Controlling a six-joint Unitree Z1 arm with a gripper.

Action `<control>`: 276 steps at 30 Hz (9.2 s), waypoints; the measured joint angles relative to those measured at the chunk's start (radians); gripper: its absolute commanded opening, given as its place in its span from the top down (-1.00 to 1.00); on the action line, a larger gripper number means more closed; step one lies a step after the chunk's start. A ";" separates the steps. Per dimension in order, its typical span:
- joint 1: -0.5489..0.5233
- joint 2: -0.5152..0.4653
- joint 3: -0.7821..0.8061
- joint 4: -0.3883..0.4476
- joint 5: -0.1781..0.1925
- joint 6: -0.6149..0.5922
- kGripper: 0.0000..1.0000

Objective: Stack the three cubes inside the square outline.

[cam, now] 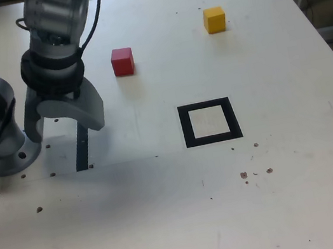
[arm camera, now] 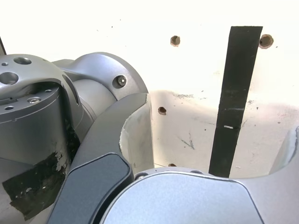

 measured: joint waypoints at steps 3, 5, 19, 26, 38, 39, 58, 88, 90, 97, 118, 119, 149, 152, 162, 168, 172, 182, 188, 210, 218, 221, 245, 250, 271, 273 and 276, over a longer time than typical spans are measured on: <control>0.000 0.006 -0.007 -0.004 0.018 0.000 -0.99; 0.000 0.011 -0.014 -0.005 0.029 0.000 -0.99; 0.001 0.012 -0.140 0.128 0.010 0.003 -0.99; 0.051 -0.013 -0.254 0.212 0.042 0.045 -0.98; 0.304 -0.033 -0.460 0.324 0.143 0.359 -1.00; 0.347 -0.031 -0.470 0.327 0.141 0.392 -0.99; 0.662 0.260 -0.601 0.205 0.178 0.644 -0.97; 0.747 0.318 -0.488 -0.016 0.096 0.763 -0.09; 0.747 0.318 -0.498 -0.016 0.095 0.764 -0.06; 0.747 0.313 -0.509 -0.031 0.098 0.764 -0.04; 0.734 0.258 -0.515 -0.032 0.074 0.763 0.39; 0.729 0.237 -0.517 -0.026 0.072 0.762 0.40; 0.025 0.278 -0.771 0.214 -0.017 0.185 0.40; 0.006 0.345 -0.852 0.241 -0.016 0.168 0.40; 0.006 0.481 -0.932 0.256 -0.017 0.164 0.40; 0.012 0.504 -0.934 0.243 -0.009 0.157 0.40; 0.027 0.504 -0.934 0.235 -0.005 0.158 0.39; 0.068 0.531 -0.929 0.234 -0.014 0.182 0.34; 0.068 0.531 -0.929 0.232 -0.017 0.182 0.16; 0.068 0.567 -0.938 0.220 -0.019 0.198 -0.85; 0.068 0.481 -0.939 0.220 0.003 0.198 -0.99; 0.068 0.463 -0.939 0.220 0.001 0.199 -0.99; 0.395 0.414 -1.179 0.378 0.076 0.465 -0.98; 0.462 0.539 -1.328 0.412 0.085 0.519 -0.94; 0.642 0.912 -1.754 0.493 0.103 0.631 -0.86; 0.642 0.929 -1.764 0.493 0.106 0.631 -0.82; 0.642 0.942 -1.776 0.491 0.110 0.631 -0.73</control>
